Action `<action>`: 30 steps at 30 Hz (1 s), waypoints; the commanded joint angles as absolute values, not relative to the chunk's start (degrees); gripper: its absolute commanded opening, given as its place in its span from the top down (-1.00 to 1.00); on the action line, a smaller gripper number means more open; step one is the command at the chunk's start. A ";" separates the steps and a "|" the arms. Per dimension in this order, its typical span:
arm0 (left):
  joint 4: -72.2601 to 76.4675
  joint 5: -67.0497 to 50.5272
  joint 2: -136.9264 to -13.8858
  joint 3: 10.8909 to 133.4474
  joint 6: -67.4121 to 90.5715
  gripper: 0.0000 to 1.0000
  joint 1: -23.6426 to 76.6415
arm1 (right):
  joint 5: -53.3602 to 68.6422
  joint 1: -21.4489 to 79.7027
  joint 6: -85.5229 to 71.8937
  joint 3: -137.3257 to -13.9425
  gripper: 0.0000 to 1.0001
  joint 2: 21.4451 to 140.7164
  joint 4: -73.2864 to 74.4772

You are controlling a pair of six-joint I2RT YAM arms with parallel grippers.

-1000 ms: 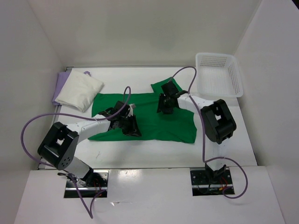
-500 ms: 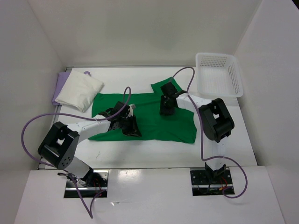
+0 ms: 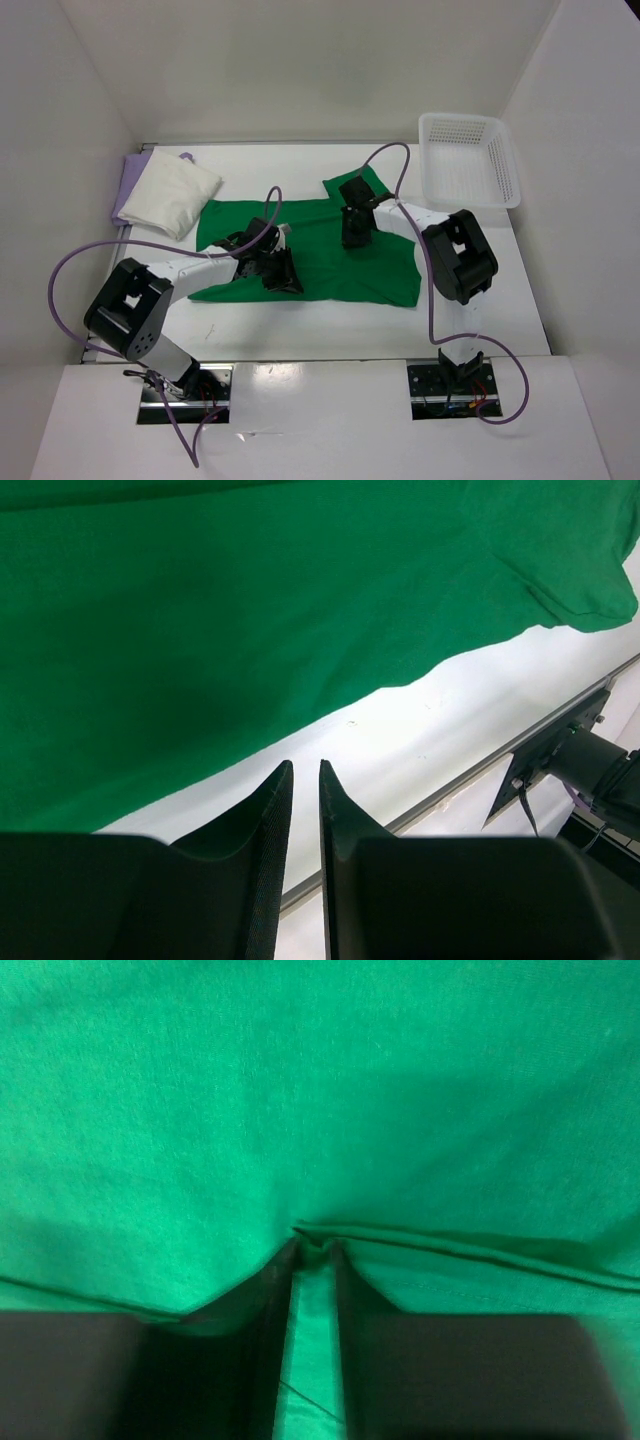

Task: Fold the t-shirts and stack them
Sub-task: Fold the flattened tshirt in 1/3 of the way

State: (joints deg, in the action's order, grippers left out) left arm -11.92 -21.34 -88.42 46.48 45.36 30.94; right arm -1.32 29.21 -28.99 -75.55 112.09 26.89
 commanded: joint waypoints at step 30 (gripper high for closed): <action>-15.99 -18.02 -89.21 47.90 42.54 0.47 28.39 | -4.48 28.75 -34.61 -72.20 -0.10 99.95 26.91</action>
State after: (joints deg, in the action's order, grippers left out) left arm -14.28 -20.01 -89.01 46.52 44.66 29.28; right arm -3.75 30.72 -31.68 -77.91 109.89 29.52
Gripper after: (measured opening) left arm 0.264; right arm 0.527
